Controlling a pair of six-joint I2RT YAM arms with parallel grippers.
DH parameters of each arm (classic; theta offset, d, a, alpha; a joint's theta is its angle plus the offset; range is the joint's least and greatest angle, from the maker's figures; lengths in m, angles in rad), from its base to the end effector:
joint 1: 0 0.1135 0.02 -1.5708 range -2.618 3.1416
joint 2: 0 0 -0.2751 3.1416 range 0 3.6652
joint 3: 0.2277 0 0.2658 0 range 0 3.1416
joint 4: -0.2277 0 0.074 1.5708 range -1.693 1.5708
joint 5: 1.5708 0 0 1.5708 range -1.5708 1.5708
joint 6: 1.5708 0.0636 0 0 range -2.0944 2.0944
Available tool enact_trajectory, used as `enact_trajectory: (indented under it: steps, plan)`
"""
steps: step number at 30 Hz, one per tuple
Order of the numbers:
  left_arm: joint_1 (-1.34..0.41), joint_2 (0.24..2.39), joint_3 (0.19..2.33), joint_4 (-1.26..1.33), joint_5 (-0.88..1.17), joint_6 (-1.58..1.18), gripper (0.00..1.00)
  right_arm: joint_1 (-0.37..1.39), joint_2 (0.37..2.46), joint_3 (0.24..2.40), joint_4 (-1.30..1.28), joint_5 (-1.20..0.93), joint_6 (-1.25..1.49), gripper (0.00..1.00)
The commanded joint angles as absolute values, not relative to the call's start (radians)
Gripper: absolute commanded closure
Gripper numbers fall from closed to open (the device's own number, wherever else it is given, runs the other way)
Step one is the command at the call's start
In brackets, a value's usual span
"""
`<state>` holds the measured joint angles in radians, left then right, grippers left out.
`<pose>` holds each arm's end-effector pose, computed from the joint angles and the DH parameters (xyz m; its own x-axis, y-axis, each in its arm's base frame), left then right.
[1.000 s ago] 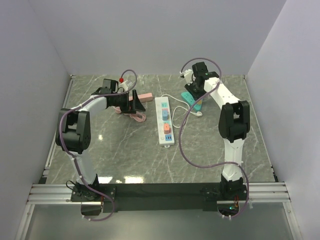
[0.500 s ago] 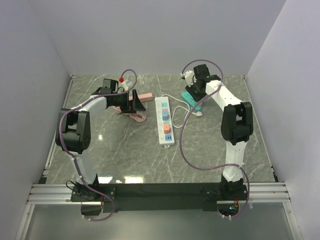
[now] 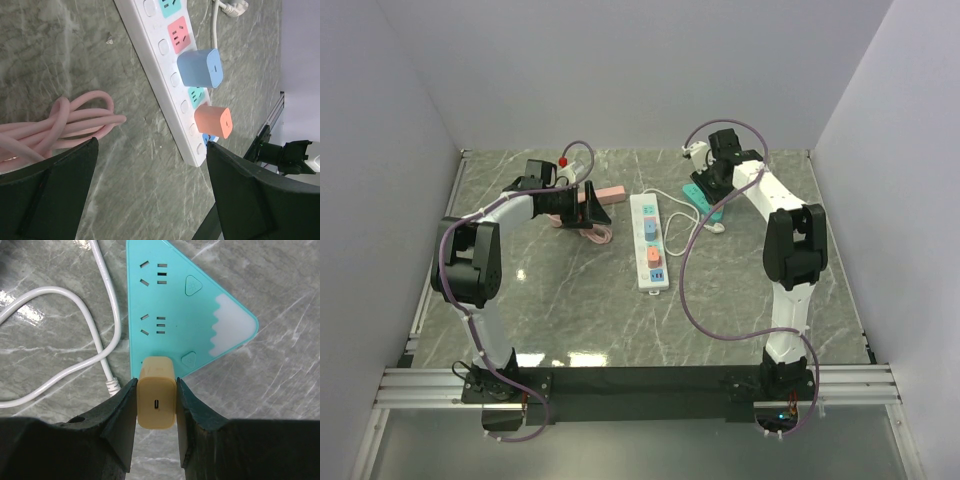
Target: Insert the plug
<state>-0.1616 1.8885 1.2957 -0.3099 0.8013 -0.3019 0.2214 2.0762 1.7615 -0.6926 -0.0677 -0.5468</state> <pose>0.4146 -0.1139 0.1871 -0.9036 -0.0623 -0.4238 0.2958 0.6248 -0.7225 0.4785 0.1121 0.2149 -0.5723 -0.6605 -0.4860 -0.6461 0.7281 -0.2289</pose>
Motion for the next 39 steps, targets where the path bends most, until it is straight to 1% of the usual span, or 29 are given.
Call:
enact_trajectory:
  steps: [1,11,25,33,39]
  plan:
    - [-0.166,1.835,1.285,-0.275,0.833,-0.304,0.05,0.207,2.095,1.784,-0.715,-0.075,-0.546,1.00]
    - [-0.166,1.835,1.285,-0.272,0.839,-0.313,0.05,0.204,2.099,1.776,-0.686,-0.071,-0.534,1.00]
    - [-0.167,1.835,1.273,-0.258,0.847,-0.327,0.05,0.184,2.151,1.836,-0.709,-0.078,-0.505,1.00]
    - [-0.167,1.838,1.285,-0.272,0.845,-0.319,0.06,0.186,2.076,1.677,-0.660,-0.045,-0.499,1.00]
    - [-0.167,1.839,1.290,-0.278,0.847,-0.318,0.06,0.175,2.069,1.634,-0.667,-0.041,-0.494,1.00]
